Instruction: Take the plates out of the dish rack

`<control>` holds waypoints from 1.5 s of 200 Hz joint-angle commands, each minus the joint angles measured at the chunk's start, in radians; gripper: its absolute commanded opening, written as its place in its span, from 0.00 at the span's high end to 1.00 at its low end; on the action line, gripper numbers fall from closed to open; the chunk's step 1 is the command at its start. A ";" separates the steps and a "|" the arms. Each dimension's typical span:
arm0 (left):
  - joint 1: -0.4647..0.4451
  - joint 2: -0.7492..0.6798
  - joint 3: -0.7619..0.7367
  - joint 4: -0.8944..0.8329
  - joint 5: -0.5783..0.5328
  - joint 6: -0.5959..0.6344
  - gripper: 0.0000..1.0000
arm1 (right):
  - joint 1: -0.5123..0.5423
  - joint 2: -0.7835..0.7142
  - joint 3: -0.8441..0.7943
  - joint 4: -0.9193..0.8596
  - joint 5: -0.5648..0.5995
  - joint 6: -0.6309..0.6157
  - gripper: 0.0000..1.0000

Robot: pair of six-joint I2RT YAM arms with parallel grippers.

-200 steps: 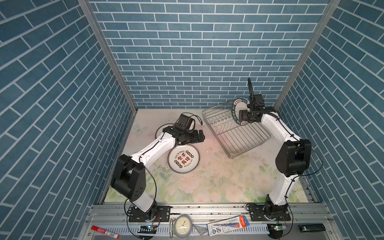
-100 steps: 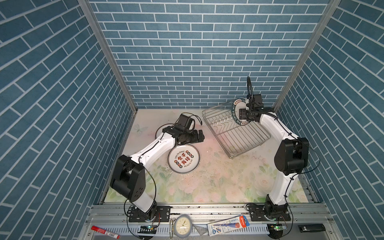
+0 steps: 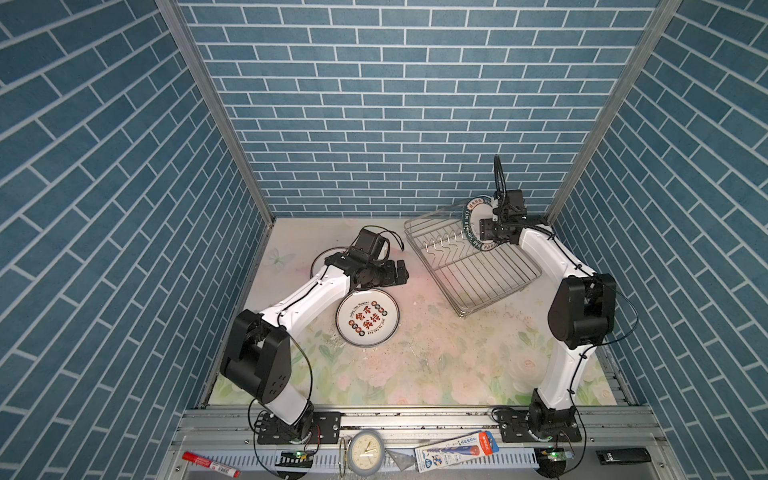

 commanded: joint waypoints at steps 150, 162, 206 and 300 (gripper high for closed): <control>0.007 -0.015 -0.017 -0.011 -0.006 0.010 0.01 | -0.029 0.073 0.000 0.058 -0.026 -0.054 0.31; 0.009 -0.018 -0.020 -0.011 -0.007 0.010 0.01 | -0.030 0.081 0.002 0.072 -0.019 -0.061 0.33; 0.009 -0.018 -0.027 -0.008 -0.002 0.011 0.01 | -0.033 0.103 -0.030 0.187 0.007 -0.101 0.51; 0.010 -0.010 -0.033 0.003 0.009 0.013 0.01 | -0.037 0.141 -0.077 0.279 -0.010 -0.159 0.69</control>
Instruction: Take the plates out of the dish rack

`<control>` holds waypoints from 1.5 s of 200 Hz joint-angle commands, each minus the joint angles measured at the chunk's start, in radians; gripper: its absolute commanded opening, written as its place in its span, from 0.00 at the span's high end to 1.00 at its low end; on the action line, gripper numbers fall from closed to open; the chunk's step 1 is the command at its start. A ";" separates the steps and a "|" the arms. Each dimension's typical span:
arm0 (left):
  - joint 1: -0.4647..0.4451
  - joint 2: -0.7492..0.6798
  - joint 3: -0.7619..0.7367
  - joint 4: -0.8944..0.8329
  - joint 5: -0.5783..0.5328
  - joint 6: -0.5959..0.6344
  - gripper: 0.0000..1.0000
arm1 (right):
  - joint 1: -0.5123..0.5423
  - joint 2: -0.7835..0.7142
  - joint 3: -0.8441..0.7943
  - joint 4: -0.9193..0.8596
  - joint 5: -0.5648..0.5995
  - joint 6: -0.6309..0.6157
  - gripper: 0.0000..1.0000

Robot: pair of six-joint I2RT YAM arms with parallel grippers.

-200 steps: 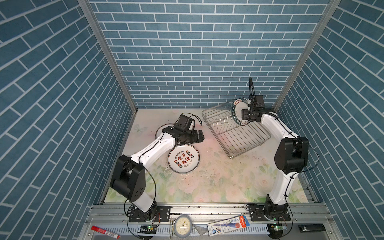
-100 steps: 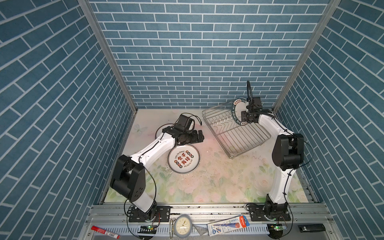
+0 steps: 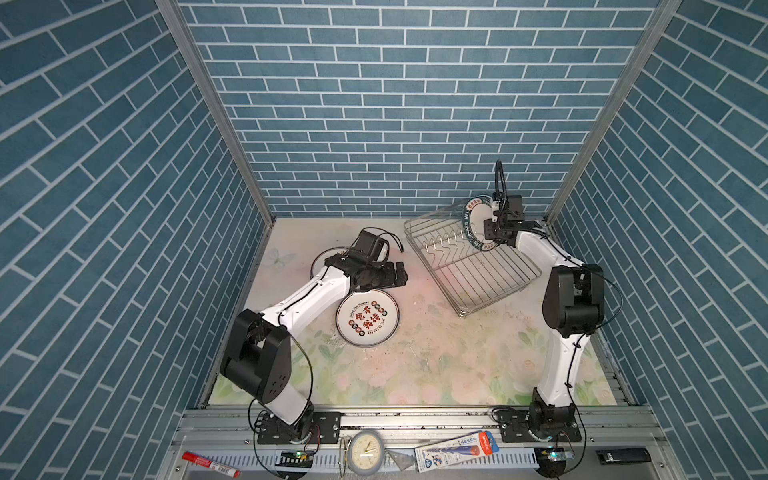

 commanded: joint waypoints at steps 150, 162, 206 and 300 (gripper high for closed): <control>0.011 -0.022 -0.039 0.019 0.016 0.012 0.01 | -0.006 -0.007 -0.136 0.136 -0.046 -0.075 0.89; 0.010 -0.017 -0.036 0.022 0.020 0.013 0.01 | -0.005 -0.013 -0.138 0.128 -0.045 -0.072 0.97; 0.010 -0.003 -0.035 0.034 0.030 0.008 0.01 | -0.006 -0.058 -0.179 0.133 -0.051 -0.068 0.99; 0.010 -0.013 -0.037 0.028 0.025 0.011 0.01 | -0.006 -0.185 -0.273 0.141 -0.049 -0.036 1.00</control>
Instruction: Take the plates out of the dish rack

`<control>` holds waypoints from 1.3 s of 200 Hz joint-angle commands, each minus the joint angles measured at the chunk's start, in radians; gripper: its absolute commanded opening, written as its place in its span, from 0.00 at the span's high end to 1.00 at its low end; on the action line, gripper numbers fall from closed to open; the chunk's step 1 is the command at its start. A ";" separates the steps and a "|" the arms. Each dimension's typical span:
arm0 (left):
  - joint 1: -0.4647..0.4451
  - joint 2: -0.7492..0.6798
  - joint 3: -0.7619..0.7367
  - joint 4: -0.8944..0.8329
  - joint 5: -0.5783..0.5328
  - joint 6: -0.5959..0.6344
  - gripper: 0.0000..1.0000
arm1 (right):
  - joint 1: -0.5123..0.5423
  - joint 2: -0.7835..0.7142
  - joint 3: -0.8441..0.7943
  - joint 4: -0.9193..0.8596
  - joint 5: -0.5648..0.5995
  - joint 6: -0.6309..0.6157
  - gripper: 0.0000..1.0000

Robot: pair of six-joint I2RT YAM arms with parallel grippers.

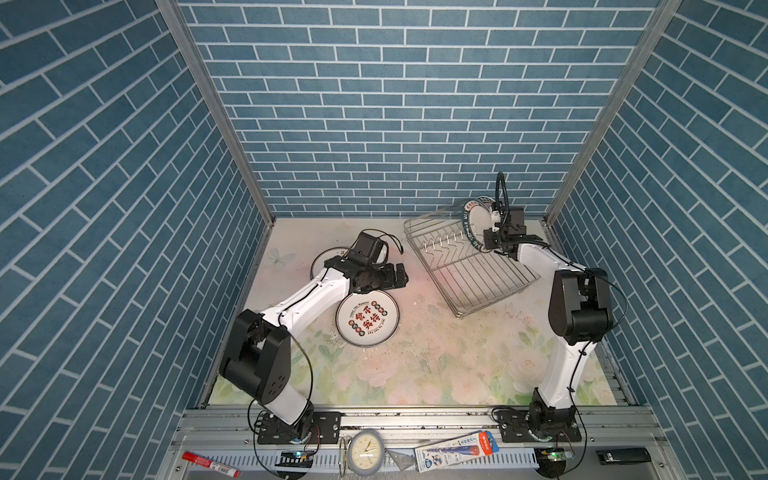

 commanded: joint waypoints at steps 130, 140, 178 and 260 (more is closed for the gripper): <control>0.012 -0.061 -0.011 -0.039 -0.052 0.029 0.01 | 0.008 -0.394 -0.110 -0.079 -0.028 0.045 1.00; 0.015 -0.075 -0.016 -0.046 -0.067 0.031 0.01 | 0.009 -0.428 -0.123 -0.076 -0.040 0.055 1.00; 0.024 -0.142 -0.052 -0.070 -0.126 0.023 0.01 | 0.014 -0.560 -0.152 -0.120 -0.066 0.136 1.00; 0.055 -0.350 -0.204 0.009 -0.126 -0.013 0.01 | 0.090 -0.798 -0.388 -0.118 -0.392 0.805 1.00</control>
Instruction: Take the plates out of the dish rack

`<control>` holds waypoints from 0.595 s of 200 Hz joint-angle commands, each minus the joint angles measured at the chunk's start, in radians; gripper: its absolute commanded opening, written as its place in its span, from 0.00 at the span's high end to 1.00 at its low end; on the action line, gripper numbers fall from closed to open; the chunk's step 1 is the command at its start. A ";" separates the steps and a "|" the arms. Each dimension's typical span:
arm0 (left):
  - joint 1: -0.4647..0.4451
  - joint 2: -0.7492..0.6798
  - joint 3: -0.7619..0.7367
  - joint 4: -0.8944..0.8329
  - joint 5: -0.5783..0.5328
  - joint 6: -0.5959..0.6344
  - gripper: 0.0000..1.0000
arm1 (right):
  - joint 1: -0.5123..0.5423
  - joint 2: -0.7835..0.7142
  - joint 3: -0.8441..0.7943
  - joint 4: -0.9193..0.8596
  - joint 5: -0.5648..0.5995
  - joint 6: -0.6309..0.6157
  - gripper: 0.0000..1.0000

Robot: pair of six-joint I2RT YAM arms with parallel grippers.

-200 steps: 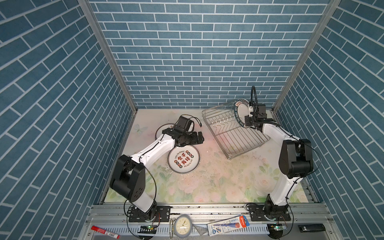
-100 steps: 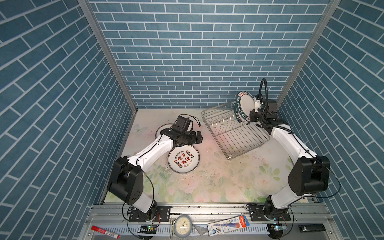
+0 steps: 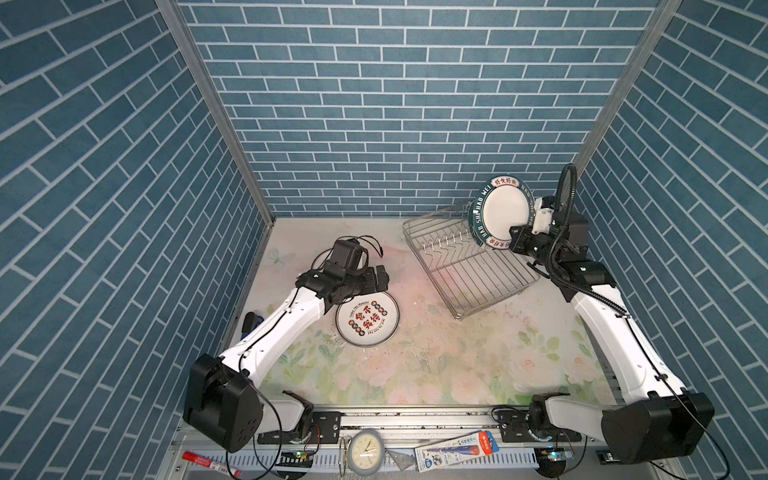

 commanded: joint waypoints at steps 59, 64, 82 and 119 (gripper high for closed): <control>0.009 -0.123 -0.128 0.157 0.106 -0.027 0.01 | 0.274 0.042 -0.281 0.466 -0.283 0.586 1.00; 0.009 -0.126 -0.135 0.170 0.116 -0.031 0.01 | 0.288 0.051 -0.288 0.488 -0.287 0.605 1.00; 0.009 -0.133 -0.157 0.225 0.147 -0.046 0.01 | 0.331 0.081 -0.312 0.579 -0.302 0.664 1.00; 0.009 -0.126 -0.161 0.241 0.145 -0.052 0.01 | 0.406 0.142 -0.351 0.719 -0.321 0.744 1.00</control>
